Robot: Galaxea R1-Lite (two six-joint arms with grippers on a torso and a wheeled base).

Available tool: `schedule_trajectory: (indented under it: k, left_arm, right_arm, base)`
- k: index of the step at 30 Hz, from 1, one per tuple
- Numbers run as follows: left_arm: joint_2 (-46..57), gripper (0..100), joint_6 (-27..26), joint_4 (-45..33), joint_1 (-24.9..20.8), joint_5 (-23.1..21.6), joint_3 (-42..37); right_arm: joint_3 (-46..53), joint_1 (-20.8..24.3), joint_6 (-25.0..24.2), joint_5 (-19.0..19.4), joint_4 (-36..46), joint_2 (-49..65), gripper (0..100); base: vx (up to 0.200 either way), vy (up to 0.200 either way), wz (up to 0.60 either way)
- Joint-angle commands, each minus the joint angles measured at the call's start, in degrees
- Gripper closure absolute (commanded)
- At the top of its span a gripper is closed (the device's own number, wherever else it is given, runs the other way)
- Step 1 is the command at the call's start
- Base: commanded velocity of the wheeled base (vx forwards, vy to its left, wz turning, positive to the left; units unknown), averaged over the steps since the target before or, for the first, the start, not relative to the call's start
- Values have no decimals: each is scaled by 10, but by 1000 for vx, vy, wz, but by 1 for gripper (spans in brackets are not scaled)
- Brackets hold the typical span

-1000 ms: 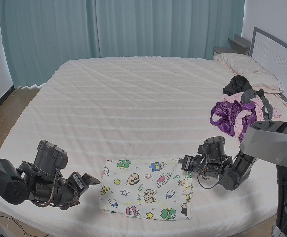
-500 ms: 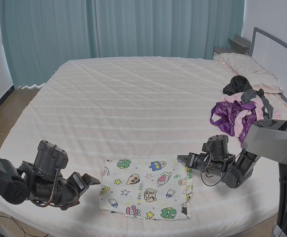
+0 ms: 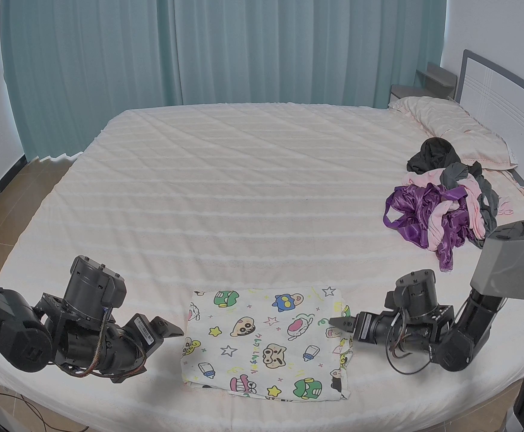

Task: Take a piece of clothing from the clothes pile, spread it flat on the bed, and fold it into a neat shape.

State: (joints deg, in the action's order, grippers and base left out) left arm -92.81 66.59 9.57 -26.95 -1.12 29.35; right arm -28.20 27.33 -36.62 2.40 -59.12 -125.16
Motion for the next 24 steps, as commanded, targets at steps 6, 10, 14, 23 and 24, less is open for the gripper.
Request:
schedule_trajectory:
  k: [6, 10, 14, 23, 24]
  left_arm:
    - [-16, 0, 0, 1, 4, 0, 1]
    - [-18, 0, 0, 1, 4, 0, 0]
    - [-18, 0, 0, 1, 5, 0, 1]
    - [-29, 0, 0, 1, 7, 0, 1]
    - [-29, 0, 0, 1, 8, 0, 1]
  right_arm:
    - [125, 120, -61, -11, -22, 55, 0]
    - [126, 129, -62, -14, -23, 27, 0]
    - [130, 132, -62, -14, -23, 23, 0]
    - [124, 147, -61, -13, -24, -3, 100]
    - [125, 147, -61, -13, -24, -3, 100]
  base:
    - [0, 0, 0]
    - [0, 0, 0]
    - [0, 0, 0]
    - [0, 0, 0]
    - [0, 0, 0]
